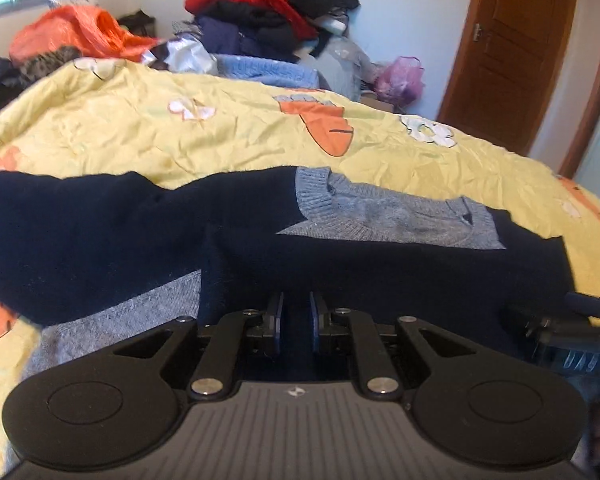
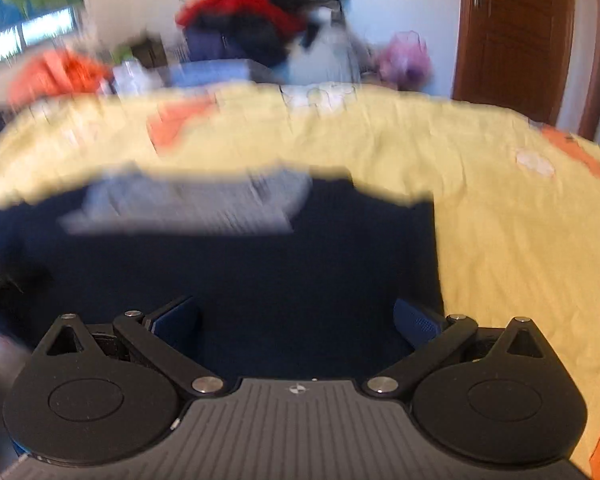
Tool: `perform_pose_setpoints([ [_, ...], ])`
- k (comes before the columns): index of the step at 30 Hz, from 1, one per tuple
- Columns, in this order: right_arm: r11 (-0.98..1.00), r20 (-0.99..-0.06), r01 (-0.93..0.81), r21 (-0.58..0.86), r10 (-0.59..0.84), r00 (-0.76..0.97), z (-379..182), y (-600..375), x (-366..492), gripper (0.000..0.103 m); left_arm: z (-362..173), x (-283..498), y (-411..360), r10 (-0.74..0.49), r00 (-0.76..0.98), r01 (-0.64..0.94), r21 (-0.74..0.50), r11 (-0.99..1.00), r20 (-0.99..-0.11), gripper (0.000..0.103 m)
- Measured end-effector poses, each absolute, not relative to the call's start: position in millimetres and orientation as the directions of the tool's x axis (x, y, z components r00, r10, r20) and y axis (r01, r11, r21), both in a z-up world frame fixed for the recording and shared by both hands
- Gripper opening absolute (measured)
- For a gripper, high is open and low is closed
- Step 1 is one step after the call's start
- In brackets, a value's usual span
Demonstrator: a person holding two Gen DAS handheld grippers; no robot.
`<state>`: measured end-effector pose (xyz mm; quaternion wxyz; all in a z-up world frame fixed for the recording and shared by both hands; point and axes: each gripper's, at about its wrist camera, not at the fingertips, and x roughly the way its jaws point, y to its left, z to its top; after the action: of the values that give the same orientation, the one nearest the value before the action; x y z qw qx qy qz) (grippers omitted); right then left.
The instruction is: Fold small clothes
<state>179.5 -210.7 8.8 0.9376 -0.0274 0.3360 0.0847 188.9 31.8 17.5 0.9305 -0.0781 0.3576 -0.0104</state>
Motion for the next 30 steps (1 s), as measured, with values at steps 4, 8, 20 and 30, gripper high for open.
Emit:
perform_pose_setpoints([
  [4,0.984,-0.631,-0.177,0.026,0.153,0.76,7,-214,177,0.103,32,172,62,-0.135,0.76,0.013,-0.193,0.981,-0.635,0.013],
  [8,0.984,-0.626,-0.176,0.036,0.159,0.764,11,-217,178,0.103,54,134,143,-0.069,0.859,-0.07,-0.249,0.966,-0.507,0.064],
  [20,0.984,-0.626,-0.176,0.03,0.156,0.764,12,-216,179,0.103,39,127,442,0.283,0.79,-0.586,-0.533,0.611,-0.544,0.102],
  [30,0.984,-0.627,-0.173,0.031,0.154,0.764,11,-217,181,0.103,-3,175,476,0.114,0.796,-0.549,-0.63,0.549,-0.595,0.101],
])
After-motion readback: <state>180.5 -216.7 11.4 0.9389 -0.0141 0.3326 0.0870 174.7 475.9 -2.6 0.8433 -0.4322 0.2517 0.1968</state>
